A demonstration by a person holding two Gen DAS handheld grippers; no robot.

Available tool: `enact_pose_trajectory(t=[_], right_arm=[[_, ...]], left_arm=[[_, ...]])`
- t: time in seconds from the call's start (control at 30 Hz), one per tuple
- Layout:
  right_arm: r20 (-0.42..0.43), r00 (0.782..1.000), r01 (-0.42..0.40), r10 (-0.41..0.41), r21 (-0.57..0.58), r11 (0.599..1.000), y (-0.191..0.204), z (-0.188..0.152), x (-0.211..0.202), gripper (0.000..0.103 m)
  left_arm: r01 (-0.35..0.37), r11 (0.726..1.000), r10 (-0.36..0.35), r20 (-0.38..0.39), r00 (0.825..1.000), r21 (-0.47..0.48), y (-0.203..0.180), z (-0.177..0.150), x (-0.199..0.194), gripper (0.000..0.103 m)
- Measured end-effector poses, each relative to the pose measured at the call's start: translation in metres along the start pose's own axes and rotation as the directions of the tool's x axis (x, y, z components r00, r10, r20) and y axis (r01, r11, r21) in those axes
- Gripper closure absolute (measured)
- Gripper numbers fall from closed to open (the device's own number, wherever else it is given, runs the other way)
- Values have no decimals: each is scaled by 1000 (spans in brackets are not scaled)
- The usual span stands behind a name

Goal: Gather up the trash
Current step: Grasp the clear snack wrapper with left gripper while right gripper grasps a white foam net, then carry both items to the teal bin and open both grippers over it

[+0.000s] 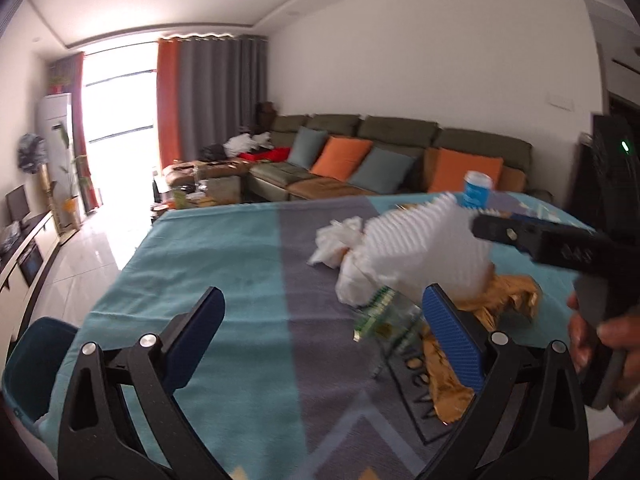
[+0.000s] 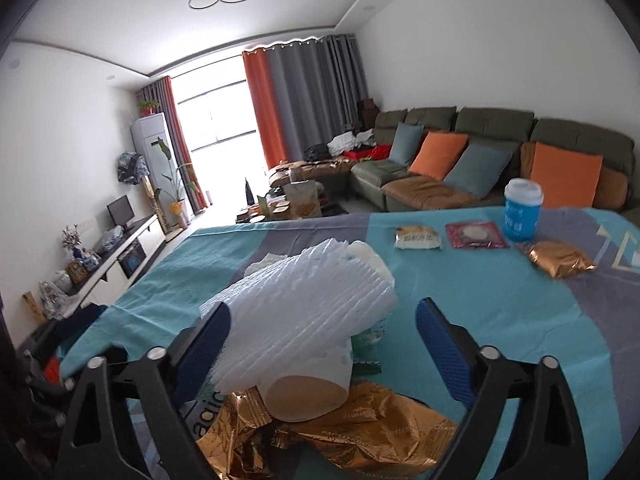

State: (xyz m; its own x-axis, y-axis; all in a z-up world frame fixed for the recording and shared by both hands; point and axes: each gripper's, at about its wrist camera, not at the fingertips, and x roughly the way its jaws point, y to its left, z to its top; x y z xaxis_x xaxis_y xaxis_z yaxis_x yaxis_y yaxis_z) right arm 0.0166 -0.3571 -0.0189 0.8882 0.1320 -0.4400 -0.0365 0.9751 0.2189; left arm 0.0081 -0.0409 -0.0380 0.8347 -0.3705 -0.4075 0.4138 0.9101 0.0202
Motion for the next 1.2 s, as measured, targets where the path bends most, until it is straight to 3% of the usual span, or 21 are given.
enact_pose_trajectory(t=[0.1,0.27,0.33,0.4,0.5,0.6,0.97,1.2], right_arm=[[-28,999,-39,40,37,999,-5,-1,6,36],[-49,996,-67,71,82,994,-12,-1,9,55],[-60,993,-95,102,115,989,-16,0,8,66],[-62,992,-104,112,121,987,-19,1,8,79],[-57,989,-128,136,127,984,-21,3,6,90],[-43,987,-147,154,131,980,-24,8,4,94],[61,987,-150,146,58,987,-16,36,-24,97],[130,973,-197,192,26,980,-6,53,-42,100]], left_arm=[[47,998,-45,-56,997,38,-11,-8,15,9],[128,992,-124,-178,976,9,-13,-16,42,30],[158,987,-159,-207,965,-22,-11,-20,53,50],[185,981,-194,-220,956,-61,-7,-21,58,64],[187,978,-202,-219,954,-87,0,-23,65,66],[185,978,-201,-203,958,-96,5,-22,67,67],[155,978,-177,-154,972,-141,36,-12,20,68],[120,987,-136,-149,980,-107,48,-13,-3,68]])
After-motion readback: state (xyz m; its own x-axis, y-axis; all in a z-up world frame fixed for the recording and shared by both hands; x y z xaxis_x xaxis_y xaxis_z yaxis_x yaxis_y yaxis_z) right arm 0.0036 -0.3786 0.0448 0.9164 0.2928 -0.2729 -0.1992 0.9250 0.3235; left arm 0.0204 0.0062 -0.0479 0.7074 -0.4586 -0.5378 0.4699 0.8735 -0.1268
